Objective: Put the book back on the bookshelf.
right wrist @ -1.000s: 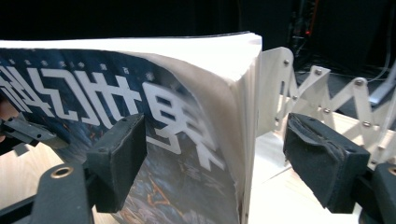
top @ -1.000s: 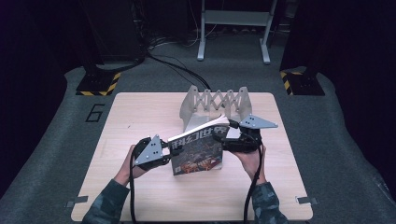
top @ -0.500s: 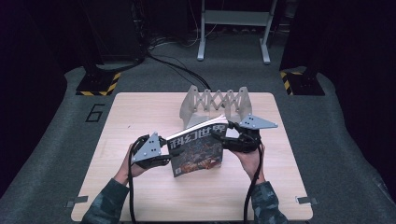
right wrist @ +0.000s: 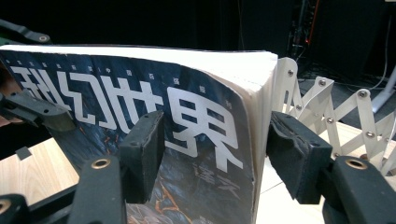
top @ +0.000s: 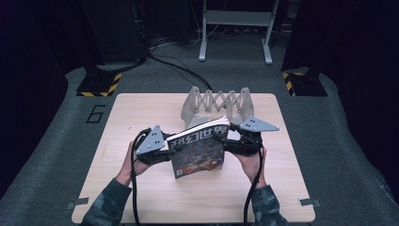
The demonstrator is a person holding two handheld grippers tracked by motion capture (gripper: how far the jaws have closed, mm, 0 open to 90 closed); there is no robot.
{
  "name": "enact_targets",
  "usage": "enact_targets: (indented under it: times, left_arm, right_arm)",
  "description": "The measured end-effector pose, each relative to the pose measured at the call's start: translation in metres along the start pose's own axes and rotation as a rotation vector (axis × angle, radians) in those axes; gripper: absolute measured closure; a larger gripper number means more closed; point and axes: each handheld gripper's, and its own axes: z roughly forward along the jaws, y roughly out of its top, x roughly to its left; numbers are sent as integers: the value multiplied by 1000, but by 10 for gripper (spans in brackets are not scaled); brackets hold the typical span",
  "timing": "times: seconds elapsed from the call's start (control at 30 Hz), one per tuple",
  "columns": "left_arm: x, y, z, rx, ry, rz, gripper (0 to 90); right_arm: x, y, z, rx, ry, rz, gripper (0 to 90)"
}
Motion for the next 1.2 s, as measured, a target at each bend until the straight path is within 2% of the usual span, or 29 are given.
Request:
enact_targets:
  times: [0.07, 0.1, 0.13, 0.23, 0.37, 0.5, 0.83, 0.97, 1.2]
  left_arm:
    - [2, 3, 1, 15, 0, -16, 610]
    - [4, 6, 1, 22, -22, -33, 599]
    - [5, 7, 2, 24, -27, -42, 592]
    - [7, 13, 1, 31, -25, -60, 595]
    - [8, 20, 2, 57, -17, -50, 610]
    - [9, 29, 1, 61, -21, -51, 627]
    - [13, 50, 9, 150, -23, -58, 639]
    - [13, 55, 14, 176, -12, -41, 649]
    - [14, 61, 21, 238, -25, -33, 675]
  right_arm:
    - [2, 0, 0, 4, -8, 5, 375]
    - [2, 1, 0, 4, -11, 4, 375]
    - [2, 1, 0, 4, -14, 3, 375]
    - [3, 1, 0, 11, -22, 10, 376]
    - [5, 2, 1, 13, -31, 6, 375]
    - [6, 3, 2, 15, -44, 7, 373]
    - [9, 4, 2, 19, -67, 8, 390]
    - [10, 3, 2, 19, -72, 18, 394]
    - [10, 3, 1, 20, -72, 14, 398]
